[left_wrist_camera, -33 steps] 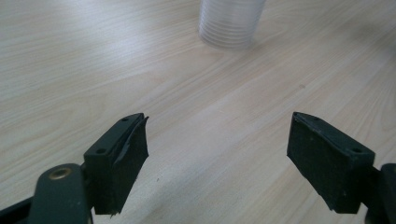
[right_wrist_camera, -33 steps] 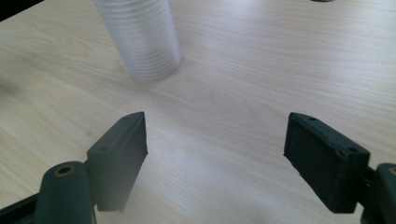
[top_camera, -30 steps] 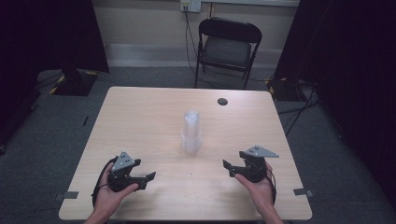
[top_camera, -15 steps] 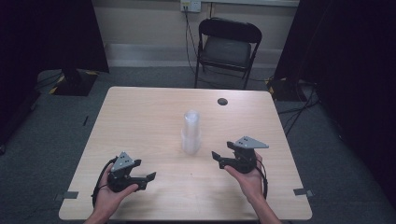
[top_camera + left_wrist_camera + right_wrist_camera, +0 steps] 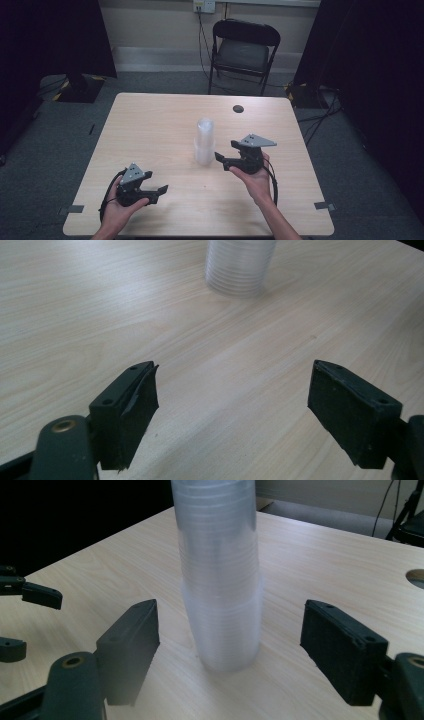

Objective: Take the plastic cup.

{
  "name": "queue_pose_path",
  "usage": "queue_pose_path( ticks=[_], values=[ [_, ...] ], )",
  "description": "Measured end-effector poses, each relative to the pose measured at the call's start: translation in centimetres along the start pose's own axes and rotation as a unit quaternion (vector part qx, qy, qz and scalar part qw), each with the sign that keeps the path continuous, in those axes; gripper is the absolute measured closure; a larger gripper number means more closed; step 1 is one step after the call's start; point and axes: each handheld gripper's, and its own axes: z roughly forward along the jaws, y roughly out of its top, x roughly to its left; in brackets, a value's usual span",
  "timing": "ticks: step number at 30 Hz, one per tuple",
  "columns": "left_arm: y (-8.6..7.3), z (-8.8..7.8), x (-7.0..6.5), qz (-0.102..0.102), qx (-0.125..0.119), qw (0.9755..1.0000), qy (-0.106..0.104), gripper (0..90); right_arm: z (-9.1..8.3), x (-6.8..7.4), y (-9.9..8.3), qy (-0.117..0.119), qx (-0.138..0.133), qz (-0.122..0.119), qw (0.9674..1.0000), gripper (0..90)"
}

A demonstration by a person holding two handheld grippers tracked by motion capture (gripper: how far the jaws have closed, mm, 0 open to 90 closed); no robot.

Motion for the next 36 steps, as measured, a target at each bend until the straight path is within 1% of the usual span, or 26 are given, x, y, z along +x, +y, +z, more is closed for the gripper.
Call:
queue_pose_path(
  ticks=[1,2,5,7,11,12,13,14,16,17,18,19,20,21,22,23,25,28,30,36],
  values=[
    [0.0,0.0,0.0,0.001,-0.001,1.0,0.0,19.9,0.5,0.0,0.6,0.001,0.0,-0.003,1.0,22.9],
    [0.0,0.0,0.0,0.002,0.0,1.0,0.0,19.9,0.5,0.0,0.6,0.001,0.0,-0.003,1.0,22.9],
    [0.0,0.1,-0.1,0.003,0.002,1.0,-0.002,19.8,1.4,0.0,1.5,0.006,-0.008,-0.009,0.9999,22.7],
    [0.0,0.2,-0.1,0.002,0.002,1.0,-0.002,19.8,2.0,0.0,1.9,0.01,-0.011,-0.008,0.9999,22.0],
    [0.0,0.1,0.0,0.005,0.003,1.0,0.0,19.8,3.6,0.0,2.7,0.015,-0.011,-0.012,0.9998,19.7],
    [0.0,0.1,0.0,0.005,0.003,1.0,0.0,19.8,3.6,0.0,2.7,0.015,-0.011,-0.012,0.9998,19.7],
    [0.0,0.1,0.1,0.004,0.003,1.0,0.001,19.8,4.2,0.1,3.0,0.013,-0.009,-0.014,0.9998,18.5],
    [0.0,0.1,0.1,0.004,0.003,1.0,0.001,19.8,4.6,0.1,3.1,0.014,-0.008,-0.014,0.9998,18.3],
    [0.0,0.2,0.1,0.002,0.004,1.0,0.0,19.8,4.9,0.1,3.2,0.014,-0.007,-0.015,0.9998,18.0],
    [-0.1,0.2,0.1,0.003,0.005,1.0,0.001,19.8,5.4,0.0,3.2,0.011,-0.006,-0.016,0.9998,16.5],
    [-0.1,0.2,0.1,0.003,0.005,1.0,0.001,19.8,5.4,0.0,3.2,0.011,-0.006,-0.016,0.9998,16.5],
    [-0.1,0.2,0.1,0.003,0.004,1.0,0.0,19.8,5.9,-0.1,3.4,0.011,-0.007,-0.013,0.9998,15.7],
    [-0.1,0.2,0.1,0.003,0.004,1.0,0.0,19.8,5.9,-0.1,3.4,0.011,-0.007,-0.013,0.9998,15.7],
    [-0.1,0.2,0.1,0.003,0.004,1.0,0.0,19.8,6.3,-0.2,3.5,0.012,-0.013,-0.012,0.9998,15.5],
    [-0.1,0.2,0.1,0.003,0.004,1.0,0.0,19.8,6.3,-0.2,3.5,0.012,-0.013,-0.012,0.9998,15.5],
    [0.0,0.2,0.1,0.003,0.004,1.0,0.001,19.8,6.8,-0.2,3.6,0.013,-0.011,-0.016,0.9997,15.1],
    [0.0,0.1,0.2,0.005,0.004,1.0,0.001,19.8,7.3,-0.2,3.6,0.015,-0.009,-0.016,0.9997,15.1],
    [0.0,0.1,0.2,0.005,0.003,1.0,0.001,19.8,8.1,-0.1,3.4,0.018,-0.009,-0.017,0.9997,15.5],
    [0.0,0.1,0.2,0.005,0.002,1.0,0.001,19.8,8.6,-0.1,3.3,0.016,-0.007,-0.021,0.9996,16.6],
    [-0.1,0.1,0.2,0.004,0.002,1.0,0.0,19.8,9.5,-0.3,2.9,0.016,-0.006,-0.017,0.9997,18.6]
  ],
)
